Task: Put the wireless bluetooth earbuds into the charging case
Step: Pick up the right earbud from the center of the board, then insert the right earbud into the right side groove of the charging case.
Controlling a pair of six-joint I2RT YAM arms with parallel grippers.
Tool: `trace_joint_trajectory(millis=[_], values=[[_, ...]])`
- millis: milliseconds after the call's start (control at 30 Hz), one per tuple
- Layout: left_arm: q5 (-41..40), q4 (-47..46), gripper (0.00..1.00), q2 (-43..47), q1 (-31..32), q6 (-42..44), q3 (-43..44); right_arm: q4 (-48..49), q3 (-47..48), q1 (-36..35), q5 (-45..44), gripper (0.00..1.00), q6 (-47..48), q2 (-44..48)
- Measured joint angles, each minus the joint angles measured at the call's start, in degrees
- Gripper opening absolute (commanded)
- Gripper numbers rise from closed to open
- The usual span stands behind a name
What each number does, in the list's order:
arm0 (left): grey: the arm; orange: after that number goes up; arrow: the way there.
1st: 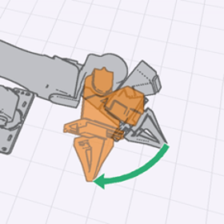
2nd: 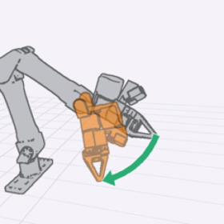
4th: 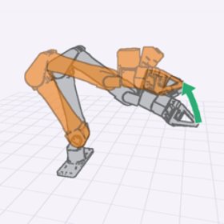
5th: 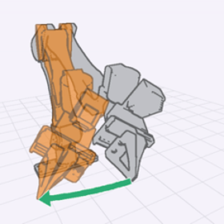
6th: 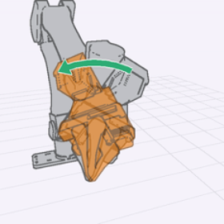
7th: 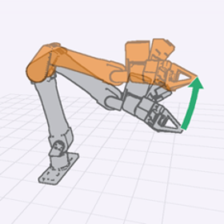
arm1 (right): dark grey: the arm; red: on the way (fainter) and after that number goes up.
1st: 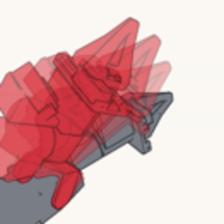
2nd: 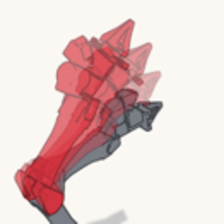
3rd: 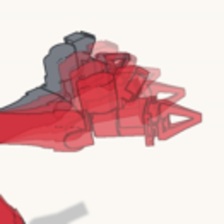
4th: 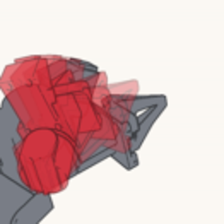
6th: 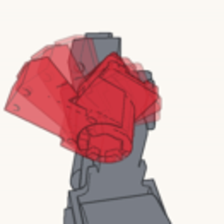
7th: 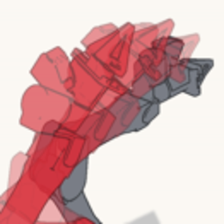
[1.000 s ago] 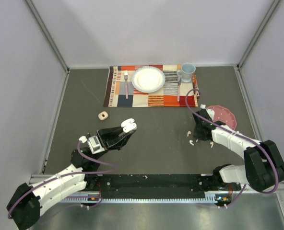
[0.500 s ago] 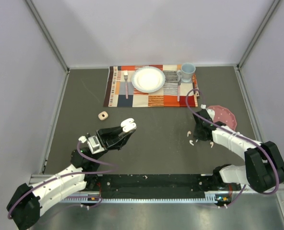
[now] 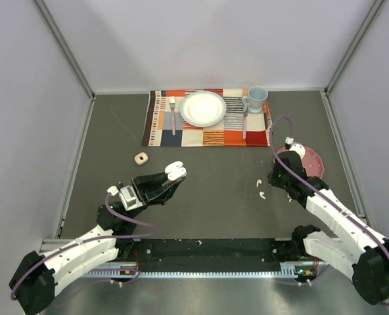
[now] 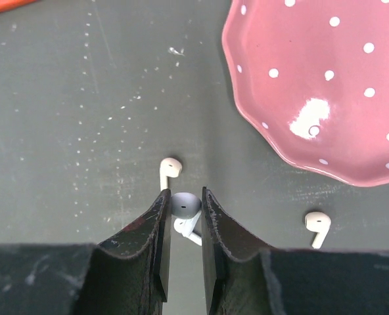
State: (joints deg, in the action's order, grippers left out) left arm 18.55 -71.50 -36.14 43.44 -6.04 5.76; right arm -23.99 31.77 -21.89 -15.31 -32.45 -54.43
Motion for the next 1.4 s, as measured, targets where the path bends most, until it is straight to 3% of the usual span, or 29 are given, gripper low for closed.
trace_joint_trajectory(millis=[233, 500, 767, 1100, 1400], values=[[-0.2, 0.0, 0.0, -0.2, 0.0, 0.0, 0.0, 0.0, 0.0, -1.8, 2.6, 0.08, 2.5, 6.1], [-0.2, 1.2, 0.0, -2.8, 0.0, 0.0, 0.0, 1.9, 1.4, -13.0, -1.5, 0.04, 6.9, 14.6], [-0.2, 2.2, 0.0, -5.1, 0.0, 0.0, 0.2, 6.4, 2.9, -18.3, -4.7, 0.02, 10.8, 19.2], [0.1, 2.7, 0.0, -7.6, 0.0, -0.1, 2.4, 14.6, 5.5, -31.9, -11.2, 0.01, 18.1, 18.4], [1.5, 3.0, 0.0, -7.5, 0.0, -1.3, 2.4, 28.7, 11.6, -49.6, -22.7, 0.0, 32.0, 8.3]])
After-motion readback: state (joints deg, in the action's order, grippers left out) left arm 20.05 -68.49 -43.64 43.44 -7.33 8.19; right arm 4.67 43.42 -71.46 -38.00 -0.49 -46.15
